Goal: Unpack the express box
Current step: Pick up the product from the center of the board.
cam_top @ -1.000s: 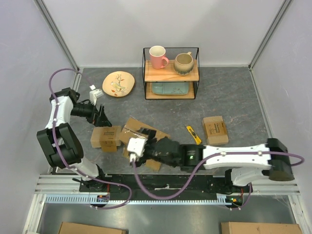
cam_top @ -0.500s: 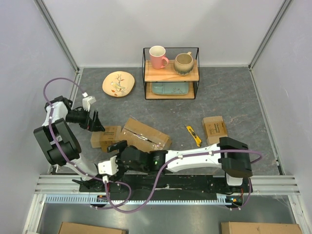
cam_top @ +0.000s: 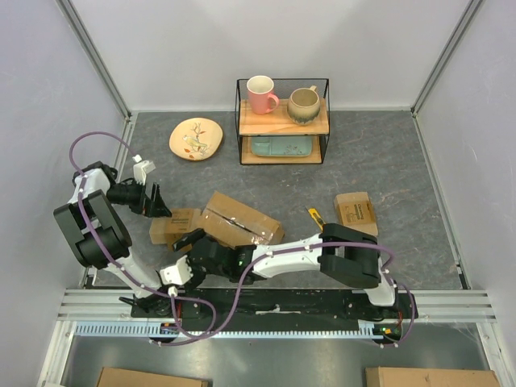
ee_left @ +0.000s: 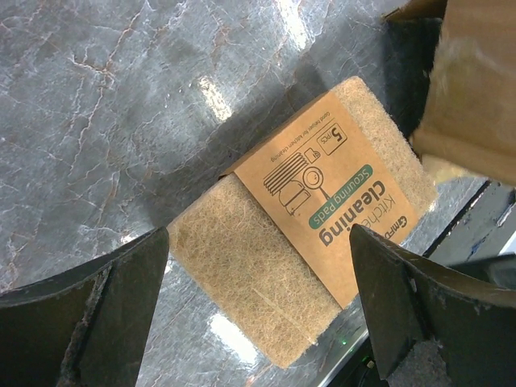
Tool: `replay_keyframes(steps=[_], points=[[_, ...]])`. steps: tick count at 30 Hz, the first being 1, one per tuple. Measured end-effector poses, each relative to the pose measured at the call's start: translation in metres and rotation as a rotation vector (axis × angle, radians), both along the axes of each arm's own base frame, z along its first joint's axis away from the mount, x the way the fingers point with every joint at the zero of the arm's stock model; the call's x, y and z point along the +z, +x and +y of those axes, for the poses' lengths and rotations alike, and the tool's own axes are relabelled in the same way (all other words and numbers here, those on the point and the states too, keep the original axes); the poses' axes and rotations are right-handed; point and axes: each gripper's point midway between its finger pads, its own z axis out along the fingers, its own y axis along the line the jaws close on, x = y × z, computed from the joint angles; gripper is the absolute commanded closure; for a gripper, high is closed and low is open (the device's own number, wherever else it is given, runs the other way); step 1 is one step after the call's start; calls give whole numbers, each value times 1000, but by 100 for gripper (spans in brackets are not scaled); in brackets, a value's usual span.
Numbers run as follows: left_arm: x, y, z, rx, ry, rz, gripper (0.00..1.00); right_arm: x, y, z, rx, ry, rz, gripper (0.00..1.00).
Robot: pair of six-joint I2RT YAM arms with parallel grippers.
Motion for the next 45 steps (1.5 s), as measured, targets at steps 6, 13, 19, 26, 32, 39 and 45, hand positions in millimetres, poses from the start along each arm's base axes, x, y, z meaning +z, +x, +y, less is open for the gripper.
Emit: replay_keyframes(steps=[6, 13, 19, 26, 32, 39, 45], points=[[1, 1, -2, -11, -12, -13, 0, -39, 32, -7, -36, -71, -20, 2], [-7, 10, -2, -16, -58, 1, 0, -54, 41, 0, -44, -72, -57, 2], [-9, 11, 0, -63, -47, -45, 0, -50, 53, 11, -86, 2, -143, 4], [-19, 0, -6, -119, -82, -30, 0, -29, 74, 19, -146, 118, -280, 4], [-17, -2, -8, -173, -100, -59, 0, -31, 78, 21, -152, 147, -289, 10], [-17, -5, -10, -249, -100, -116, 0, -46, 86, 19, -136, 104, -239, 45], [-16, -5, -10, -281, -96, -145, 0, -45, 87, 19, -143, 108, -222, 57]])
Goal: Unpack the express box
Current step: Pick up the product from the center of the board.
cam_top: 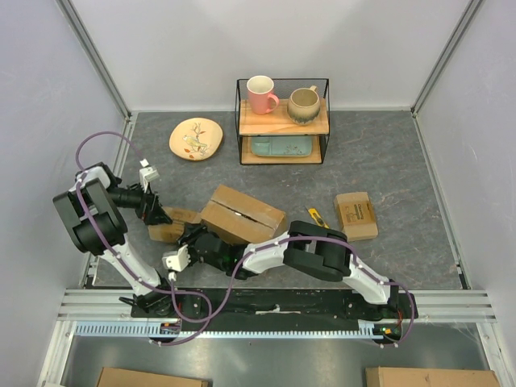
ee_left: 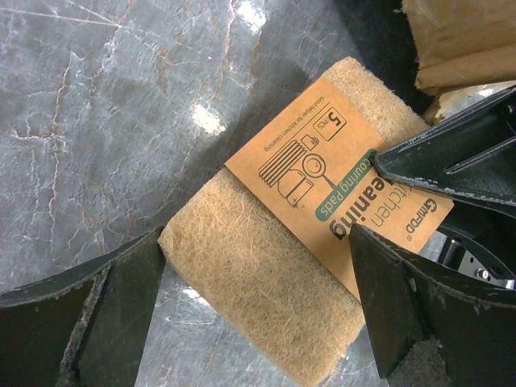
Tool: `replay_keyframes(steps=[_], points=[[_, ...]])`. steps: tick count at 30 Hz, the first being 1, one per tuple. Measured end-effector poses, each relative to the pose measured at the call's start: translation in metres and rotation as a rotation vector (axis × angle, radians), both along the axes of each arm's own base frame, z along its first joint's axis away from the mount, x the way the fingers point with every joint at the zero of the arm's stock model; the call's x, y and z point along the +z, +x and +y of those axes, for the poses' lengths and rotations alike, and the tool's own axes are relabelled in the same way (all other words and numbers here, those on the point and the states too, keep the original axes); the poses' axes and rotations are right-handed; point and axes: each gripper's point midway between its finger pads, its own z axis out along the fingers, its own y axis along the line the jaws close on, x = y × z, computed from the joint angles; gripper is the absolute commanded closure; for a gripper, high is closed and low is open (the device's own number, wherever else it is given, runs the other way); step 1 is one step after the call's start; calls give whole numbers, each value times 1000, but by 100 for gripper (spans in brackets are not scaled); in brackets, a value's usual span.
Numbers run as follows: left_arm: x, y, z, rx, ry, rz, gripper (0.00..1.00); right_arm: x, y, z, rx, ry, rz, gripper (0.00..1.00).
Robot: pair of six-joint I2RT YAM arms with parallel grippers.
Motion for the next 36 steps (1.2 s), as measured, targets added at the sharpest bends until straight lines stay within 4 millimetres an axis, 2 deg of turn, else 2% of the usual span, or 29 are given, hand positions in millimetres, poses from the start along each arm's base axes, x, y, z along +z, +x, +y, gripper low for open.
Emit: replay_keyframes(steps=[3, 6, 11, 15, 20, 25, 27, 32, 34, 36], points=[[10, -1, -3, 5, -6, -15, 0, 8, -2, -8, -9, -5, -3, 58], [36, 3, -5, 31, -12, -80, 0, 34, -7, -17, -23, 8, -19, 59], [110, 19, 6, 121, 21, -308, 0, 108, -20, -35, -41, 87, -45, 59], [172, 10, -5, 140, 65, -506, 0, 164, -40, -55, -45, 150, -40, 59], [227, -11, -28, 216, 39, -613, 0, 210, -72, -83, -47, 202, -4, 55], [286, 1, -30, 379, -40, -699, 0, 251, -96, -103, -25, 301, 71, 52], [309, 6, -32, 418, -100, -706, 0, 263, -94, -111, -45, 343, 91, 52], [359, 4, -44, 395, -218, -733, 0, 267, -74, -121, -132, 379, 140, 52], [370, -4, -52, 352, -257, -738, 0, 273, -55, -135, -215, 419, 188, 52], [374, -9, -58, 325, -284, -729, 0, 282, -34, -161, -318, 491, 267, 52]])
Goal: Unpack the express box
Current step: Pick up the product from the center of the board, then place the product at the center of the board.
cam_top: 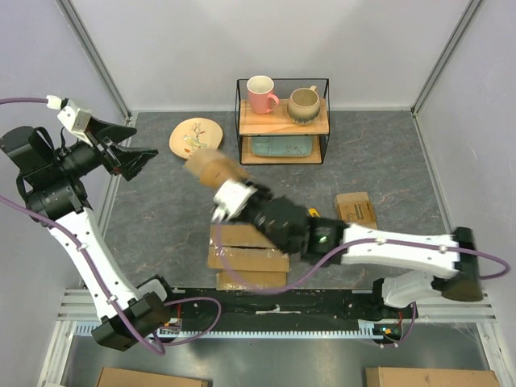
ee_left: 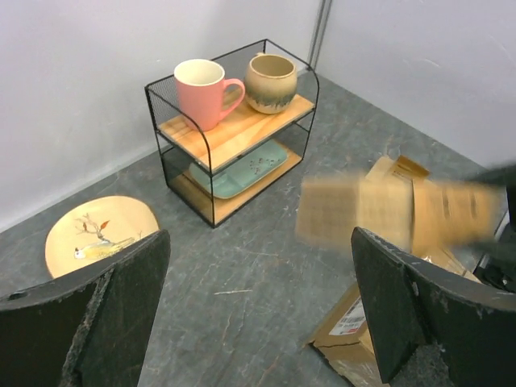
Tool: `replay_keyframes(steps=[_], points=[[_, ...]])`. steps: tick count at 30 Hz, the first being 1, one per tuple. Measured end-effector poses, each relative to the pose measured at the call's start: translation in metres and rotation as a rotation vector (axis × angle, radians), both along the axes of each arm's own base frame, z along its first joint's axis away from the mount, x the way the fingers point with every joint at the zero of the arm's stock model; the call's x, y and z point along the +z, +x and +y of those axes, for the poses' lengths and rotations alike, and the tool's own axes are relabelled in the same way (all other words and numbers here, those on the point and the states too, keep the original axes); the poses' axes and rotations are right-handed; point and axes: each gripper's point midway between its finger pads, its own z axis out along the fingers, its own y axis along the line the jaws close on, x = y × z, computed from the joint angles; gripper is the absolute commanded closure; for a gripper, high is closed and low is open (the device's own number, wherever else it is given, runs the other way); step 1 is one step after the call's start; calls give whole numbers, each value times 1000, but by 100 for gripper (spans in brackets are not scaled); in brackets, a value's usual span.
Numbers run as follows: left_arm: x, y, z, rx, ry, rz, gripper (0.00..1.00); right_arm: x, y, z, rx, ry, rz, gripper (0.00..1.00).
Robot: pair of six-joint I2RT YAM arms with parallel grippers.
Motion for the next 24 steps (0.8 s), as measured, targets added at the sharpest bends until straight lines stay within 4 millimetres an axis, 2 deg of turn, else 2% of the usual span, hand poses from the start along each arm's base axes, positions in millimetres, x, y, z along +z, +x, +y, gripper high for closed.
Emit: replay_keyframes(steps=[1, 2, 5, 7, 10, 12, 14, 15, 16, 18, 19, 20, 22, 24], points=[[1, -2, -2, -14, -6, 0, 0, 6, 10, -16, -44, 39, 40, 52], [1, -2, -3, -23, -10, 0, 0, 14, 23, -40, -102, 90, 87, 52], [-8, -7, -19, -89, -27, -7, 0, 44, 48, -132, -287, 346, 204, 52], [-21, -16, -43, -184, -65, 8, 0, 60, 41, -194, -366, 551, 267, 52], [-35, -24, -70, -319, -117, 72, 0, 65, 23, -236, -383, 739, 349, 54], [-37, -19, -81, -383, -137, 105, 0, 53, 20, -246, -404, 808, 409, 55], [-44, -10, -91, -433, -177, 192, 0, 26, 24, -240, -428, 804, 482, 57], [-46, -4, -100, -458, -190, 240, 0, 4, 28, -234, -449, 777, 530, 58], [-49, 12, -113, -441, -194, 279, 0, -23, 33, -227, -472, 739, 590, 59], [-61, 33, -150, -441, -138, 327, 0, -68, 41, -219, -513, 682, 696, 59], [-73, 34, -170, -460, -97, 356, 0, -87, 44, -220, -537, 664, 744, 59], [-84, 31, -181, -475, -70, 382, 0, -101, 47, -224, -566, 656, 773, 59], [-112, 25, -187, -455, -9, 439, 0, -122, 52, -238, -612, 675, 839, 59], [-131, 26, -180, -407, 41, 450, 0, -126, 56, -250, -625, 740, 884, 62]])
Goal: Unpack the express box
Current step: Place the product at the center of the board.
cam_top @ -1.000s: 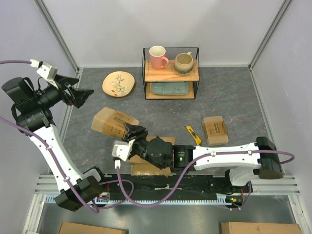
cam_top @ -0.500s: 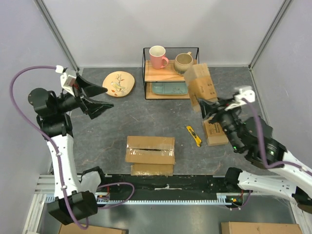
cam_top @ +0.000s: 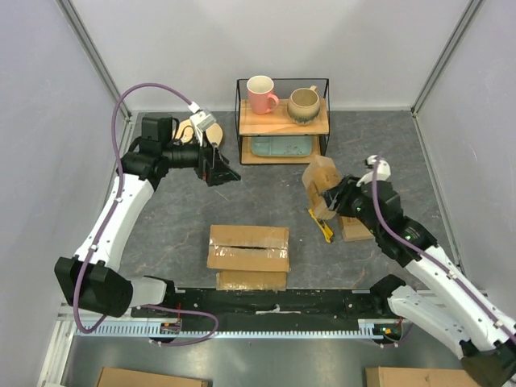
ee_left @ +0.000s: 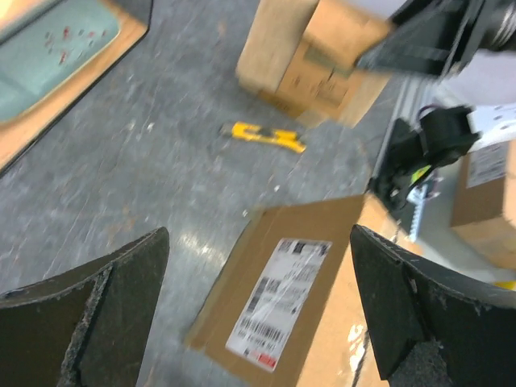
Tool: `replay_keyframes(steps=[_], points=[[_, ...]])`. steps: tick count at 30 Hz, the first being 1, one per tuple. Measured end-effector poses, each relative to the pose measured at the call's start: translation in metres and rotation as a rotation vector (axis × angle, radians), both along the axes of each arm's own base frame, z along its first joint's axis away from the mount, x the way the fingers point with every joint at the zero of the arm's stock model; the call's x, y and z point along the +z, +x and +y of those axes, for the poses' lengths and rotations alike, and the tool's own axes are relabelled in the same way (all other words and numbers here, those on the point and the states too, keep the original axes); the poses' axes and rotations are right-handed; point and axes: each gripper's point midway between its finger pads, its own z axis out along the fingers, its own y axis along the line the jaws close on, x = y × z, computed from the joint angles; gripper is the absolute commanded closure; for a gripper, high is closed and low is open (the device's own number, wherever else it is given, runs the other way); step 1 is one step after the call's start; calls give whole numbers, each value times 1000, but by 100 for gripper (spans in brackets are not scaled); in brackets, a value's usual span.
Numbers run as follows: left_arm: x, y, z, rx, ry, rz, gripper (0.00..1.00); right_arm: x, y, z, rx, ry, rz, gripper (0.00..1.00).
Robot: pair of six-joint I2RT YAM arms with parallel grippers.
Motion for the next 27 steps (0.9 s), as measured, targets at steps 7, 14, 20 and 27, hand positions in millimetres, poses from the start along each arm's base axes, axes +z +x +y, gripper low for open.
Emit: replay_keyframes(steps=[7, 14, 20, 27], points=[[-39, -31, 24, -10, 150, -31, 0, -26, 8, -45, -122, 225, 90, 63], [-56, -77, 17, -137, 221, -109, 0, -72, -5, -51, -142, 300, 253, 62], [-98, -89, 14, -201, 328, -53, 0, -72, -11, -60, -182, 295, 253, 61], [-124, -88, 11, -231, 420, -42, 0, -79, -21, -76, -256, 272, 243, 58]])
